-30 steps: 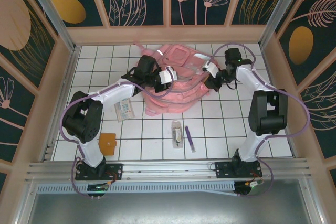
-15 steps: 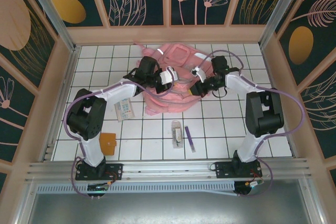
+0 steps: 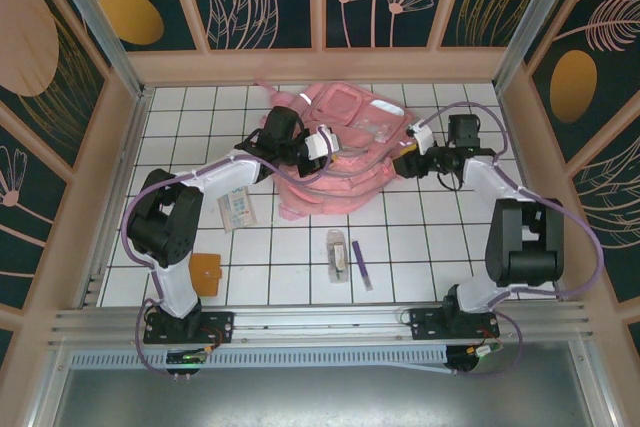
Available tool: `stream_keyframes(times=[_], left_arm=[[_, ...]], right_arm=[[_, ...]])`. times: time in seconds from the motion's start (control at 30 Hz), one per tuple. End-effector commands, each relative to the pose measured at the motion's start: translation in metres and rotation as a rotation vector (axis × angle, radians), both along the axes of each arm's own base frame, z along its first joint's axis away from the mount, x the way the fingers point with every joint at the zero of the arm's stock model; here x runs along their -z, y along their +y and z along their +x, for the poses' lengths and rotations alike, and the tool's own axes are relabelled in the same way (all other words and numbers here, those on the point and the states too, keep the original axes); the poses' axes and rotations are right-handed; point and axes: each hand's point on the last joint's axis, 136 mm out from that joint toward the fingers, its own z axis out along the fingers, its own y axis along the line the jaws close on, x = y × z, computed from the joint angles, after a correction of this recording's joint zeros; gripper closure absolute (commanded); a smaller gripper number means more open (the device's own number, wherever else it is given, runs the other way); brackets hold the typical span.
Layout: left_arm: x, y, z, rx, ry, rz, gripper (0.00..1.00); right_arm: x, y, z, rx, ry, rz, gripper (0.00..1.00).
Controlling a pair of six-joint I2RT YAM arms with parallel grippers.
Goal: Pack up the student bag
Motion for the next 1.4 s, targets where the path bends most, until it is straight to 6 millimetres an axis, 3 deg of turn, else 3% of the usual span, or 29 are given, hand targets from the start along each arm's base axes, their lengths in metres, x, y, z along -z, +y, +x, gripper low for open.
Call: stream_keyframes(times=[0.0,0.3,0.6,0.7,0.77,0.87,1.0,1.13,1.37], left_arm=[[-0.042,-0.017,0.002,0.062,-0.071,-0.108,1.00],[-0.048,-0.018,-0.005,0.087,-0.049,-0.114,1.00],[-0.058,-0.016,-0.013,0.104,-0.054,-0.139,1.00],[-0.063,-0.018,-0.017,0.119,-0.052,-0.168,1.00],[-0.065,-0.018,-0.018,0.120,-0.050,-0.178,1.00],[-0.069,-0.019,-0.018,0.113,-0.041,-0.195,1.00],[-0.067,-0.019,-0.017,0.110,-0.045,-0.203,1.00],[-0.066,-0.019,-0.013,0.090,-0.033,-0.199,1.00],[-0.071,-0.021,-0.004,0.046,-0.020,-0.225,1.00]], right_arm=[[0.010,0.015,-0.008,-0.121,-0.022,-0.042,0.53],[0.032,0.013,0.006,-0.113,-0.078,-0.069,0.53],[0.041,0.028,0.004,-0.155,-0.211,-0.155,0.54],[0.036,0.036,-0.008,-0.236,-0.240,-0.125,0.65],[0.025,0.046,-0.026,-0.337,-0.283,-0.072,0.83],[0.012,0.051,-0.037,-0.349,-0.372,-0.047,1.00],[0.009,0.049,-0.046,-0.352,-0.375,-0.056,1.00],[0.007,0.060,-0.060,-0.401,-0.348,-0.038,1.00],[-0.010,0.123,-0.090,-0.496,-0.251,0.062,1.00]])
